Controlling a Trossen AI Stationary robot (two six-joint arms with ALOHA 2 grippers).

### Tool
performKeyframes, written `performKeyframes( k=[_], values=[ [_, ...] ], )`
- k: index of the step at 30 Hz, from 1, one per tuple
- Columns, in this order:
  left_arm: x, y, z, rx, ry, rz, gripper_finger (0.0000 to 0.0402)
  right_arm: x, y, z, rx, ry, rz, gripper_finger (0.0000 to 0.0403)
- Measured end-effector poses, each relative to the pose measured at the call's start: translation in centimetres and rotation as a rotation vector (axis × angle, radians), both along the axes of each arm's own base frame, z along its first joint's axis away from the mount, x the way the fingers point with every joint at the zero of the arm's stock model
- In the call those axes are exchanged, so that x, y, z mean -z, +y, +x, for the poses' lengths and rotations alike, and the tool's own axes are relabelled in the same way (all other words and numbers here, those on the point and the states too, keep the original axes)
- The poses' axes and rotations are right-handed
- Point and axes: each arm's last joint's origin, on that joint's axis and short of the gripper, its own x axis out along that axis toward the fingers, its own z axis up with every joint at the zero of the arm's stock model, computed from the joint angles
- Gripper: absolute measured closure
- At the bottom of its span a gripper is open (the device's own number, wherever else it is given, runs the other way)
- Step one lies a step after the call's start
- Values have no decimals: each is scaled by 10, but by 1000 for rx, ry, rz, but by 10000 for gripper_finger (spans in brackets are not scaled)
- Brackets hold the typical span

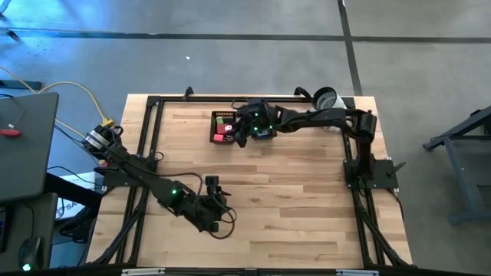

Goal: Pick & Place Office items
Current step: Put the white and pink charger adapter into the left black bin, then put the light blue digital clock into the right black bin

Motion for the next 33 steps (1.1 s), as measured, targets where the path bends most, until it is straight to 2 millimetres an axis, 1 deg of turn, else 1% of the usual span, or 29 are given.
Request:
performKeyframes(
  k=[5,9,15,21,23,29,33],
  values=[
    [0,0,0,2,2,-3,188,11,-1,4,-3,4,4,283],
    [0,0,0,3,2,-3,188,10,-3,6,9,-22,-11,283],
    [0,0,0,3,2,-3,188,10,-9,4,61,-16,-31,278],
    [0,0,0,3,2,-4,188,9,-9,5,76,-25,-46,283],
    [0,0,0,1,2,-8,188,7,-10,5,78,-46,-53,267],
    [0,0,0,-2,5,-30,188,0,-11,8,95,-116,-56,181],
    [1,-1,0,14,18,-52,188,-1,-11,8,102,-128,-60,138]
  ],
)
